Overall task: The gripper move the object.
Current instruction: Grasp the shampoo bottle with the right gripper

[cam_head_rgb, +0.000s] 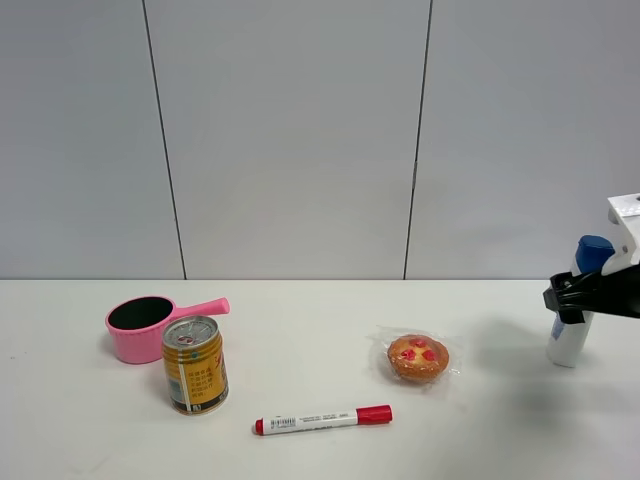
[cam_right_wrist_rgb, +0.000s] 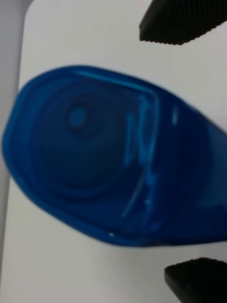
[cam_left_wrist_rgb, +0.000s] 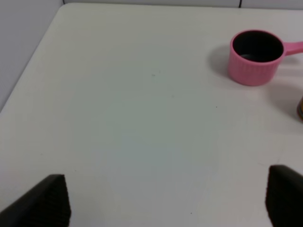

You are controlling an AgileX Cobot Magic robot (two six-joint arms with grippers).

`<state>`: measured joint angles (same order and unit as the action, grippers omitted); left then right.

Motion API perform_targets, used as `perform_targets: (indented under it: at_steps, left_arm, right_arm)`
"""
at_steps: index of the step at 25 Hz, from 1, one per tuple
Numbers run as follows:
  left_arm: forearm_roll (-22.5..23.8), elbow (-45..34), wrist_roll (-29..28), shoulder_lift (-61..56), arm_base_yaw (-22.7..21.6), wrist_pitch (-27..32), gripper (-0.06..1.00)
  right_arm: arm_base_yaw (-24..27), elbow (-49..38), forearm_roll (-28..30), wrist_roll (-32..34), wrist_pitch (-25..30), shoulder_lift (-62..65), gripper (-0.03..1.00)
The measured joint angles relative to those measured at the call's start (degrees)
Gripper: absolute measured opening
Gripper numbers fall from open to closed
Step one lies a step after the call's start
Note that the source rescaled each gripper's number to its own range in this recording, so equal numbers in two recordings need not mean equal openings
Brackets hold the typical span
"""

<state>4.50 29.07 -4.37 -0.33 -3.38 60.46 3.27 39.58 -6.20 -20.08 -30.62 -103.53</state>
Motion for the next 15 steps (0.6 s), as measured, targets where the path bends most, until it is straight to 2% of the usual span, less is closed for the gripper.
perform_targets:
  at_steps: [15]
  left_arm:
    - [0.0,0.0,0.0,0.0,0.0,0.0,1.00]
  right_arm:
    - [0.0,-0.2,0.6,4.0,-7.3,-2.9,1.00]
